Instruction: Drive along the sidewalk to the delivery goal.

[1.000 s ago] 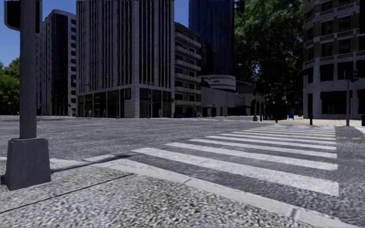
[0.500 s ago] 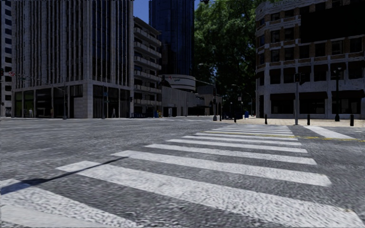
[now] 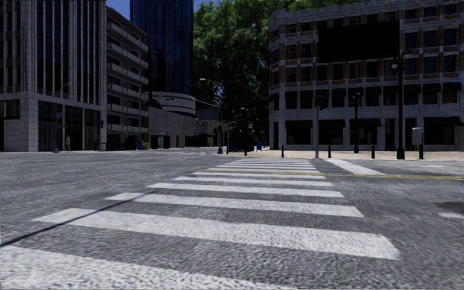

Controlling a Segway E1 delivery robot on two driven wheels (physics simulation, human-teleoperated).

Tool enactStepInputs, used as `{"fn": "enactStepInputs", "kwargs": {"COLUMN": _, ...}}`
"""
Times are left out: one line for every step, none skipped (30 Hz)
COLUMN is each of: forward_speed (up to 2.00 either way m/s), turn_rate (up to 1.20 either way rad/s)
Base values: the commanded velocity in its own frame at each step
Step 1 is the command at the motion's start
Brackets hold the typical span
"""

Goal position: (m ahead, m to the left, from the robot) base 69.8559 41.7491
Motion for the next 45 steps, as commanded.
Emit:
{"fn": "enactStepInputs", "kwargs": {"forward_speed": 1.31, "turn_rate": -0.46}}
{"fn": "enactStepInputs", "kwargs": {"forward_speed": 1.31, "turn_rate": -0.37}}
{"fn": "enactStepInputs", "kwargs": {"forward_speed": 1.31, "turn_rate": -0.3}}
{"fn": "enactStepInputs", "kwargs": {"forward_speed": 1.31, "turn_rate": -0.3}}
{"fn": "enactStepInputs", "kwargs": {"forward_speed": 1.31, "turn_rate": -0.16}}
{"fn": "enactStepInputs", "kwargs": {"forward_speed": 1.31, "turn_rate": -0.04}}
{"fn": "enactStepInputs", "kwargs": {"forward_speed": 1.31, "turn_rate": 0.0}}
{"fn": "enactStepInputs", "kwargs": {"forward_speed": 1.31, "turn_rate": 0.0}}
{"fn": "enactStepInputs", "kwargs": {"forward_speed": 1.31, "turn_rate": 0.0}}
{"fn": "enactStepInputs", "kwargs": {"forward_speed": 1.31, "turn_rate": 0.0}}
{"fn": "enactStepInputs", "kwargs": {"forward_speed": 1.31, "turn_rate": 0.0}}
{"fn": "enactStepInputs", "kwargs": {"forward_speed": 1.31, "turn_rate": 0.0}}
{"fn": "enactStepInputs", "kwargs": {"forward_speed": 1.31, "turn_rate": 0.0}}
{"fn": "enactStepInputs", "kwargs": {"forward_speed": 1.31, "turn_rate": 0.0}}
{"fn": "enactStepInputs", "kwargs": {"forward_speed": 1.31, "turn_rate": 0.0}}
{"fn": "enactStepInputs", "kwargs": {"forward_speed": 1.31, "turn_rate": 0.0}}
{"fn": "enactStepInputs", "kwargs": {"forward_speed": 1.31, "turn_rate": 0.0}}
{"fn": "enactStepInputs", "kwargs": {"forward_speed": 1.31, "turn_rate": 0.0}}
{"fn": "enactStepInputs", "kwargs": {"forward_speed": 1.31, "turn_rate": 0.0}}
{"fn": "enactStepInputs", "kwargs": {"forward_speed": 1.31, "turn_rate": 0.0}}
{"fn": "enactStepInputs", "kwargs": {"forward_speed": 1.31, "turn_rate": 0.0}}
{"fn": "enactStepInputs", "kwargs": {"forward_speed": 1.31, "turn_rate": 0.0}}
{"fn": "enactStepInputs", "kwargs": {"forward_speed": 1.31, "turn_rate": 0.0}}
{"fn": "enactStepInputs", "kwargs": {"forward_speed": 1.31, "turn_rate": 0.0}}
{"fn": "enactStepInputs", "kwargs": {"forward_speed": 1.31, "turn_rate": 0.0}}
{"fn": "enactStepInputs", "kwargs": {"forward_speed": 1.31, "turn_rate": 0.0}}
{"fn": "enactStepInputs", "kwargs": {"forward_speed": 1.31, "turn_rate": 0.0}}
{"fn": "enactStepInputs", "kwargs": {"forward_speed": 1.31, "turn_rate": 0.0}}
{"fn": "enactStepInputs", "kwargs": {"forward_speed": 1.31, "turn_rate": 0.0}}
{"fn": "enactStepInputs", "kwargs": {"forward_speed": 1.31, "turn_rate": 0.0}}
{"fn": "enactStepInputs", "kwargs": {"forward_speed": 1.31, "turn_rate": 0.0}}
{"fn": "enactStepInputs", "kwargs": {"forward_speed": 1.31, "turn_rate": -0.01}}
{"fn": "enactStepInputs", "kwargs": {"forward_speed": 1.31, "turn_rate": -0.04}}
{"fn": "enactStepInputs", "kwargs": {"forward_speed": 1.31, "turn_rate": -0.04}}
{"fn": "enactStepInputs", "kwargs": {"forward_speed": 1.38, "turn_rate": -0.07}}
{"fn": "enactStepInputs", "kwargs": {"forward_speed": 2.0, "turn_rate": -0.09}}
{"fn": "enactStepInputs", "kwargs": {"forward_speed": 2.0, "turn_rate": -0.09}}
{"fn": "enactStepInputs", "kwargs": {"forward_speed": 2.0, "turn_rate": -0.1}}
{"fn": "enactStepInputs", "kwargs": {"forward_speed": 2.0, "turn_rate": -0.1}}
{"fn": "enactStepInputs", "kwargs": {"forward_speed": 2.0, "turn_rate": -0.1}}
{"fn": "enactStepInputs", "kwargs": {"forward_speed": 2.0, "turn_rate": -0.12}}
{"fn": "enactStepInputs", "kwargs": {"forward_speed": 2.0, "turn_rate": -0.14}}
{"fn": "enactStepInputs", "kwargs": {"forward_speed": 2.0, "turn_rate": -0.14}}
{"fn": "enactStepInputs", "kwargs": {"forward_speed": 2.0, "turn_rate": -0.15}}
{"fn": "enactStepInputs", "kwargs": {"forward_speed": 2.0, "turn_rate": -0.15}}
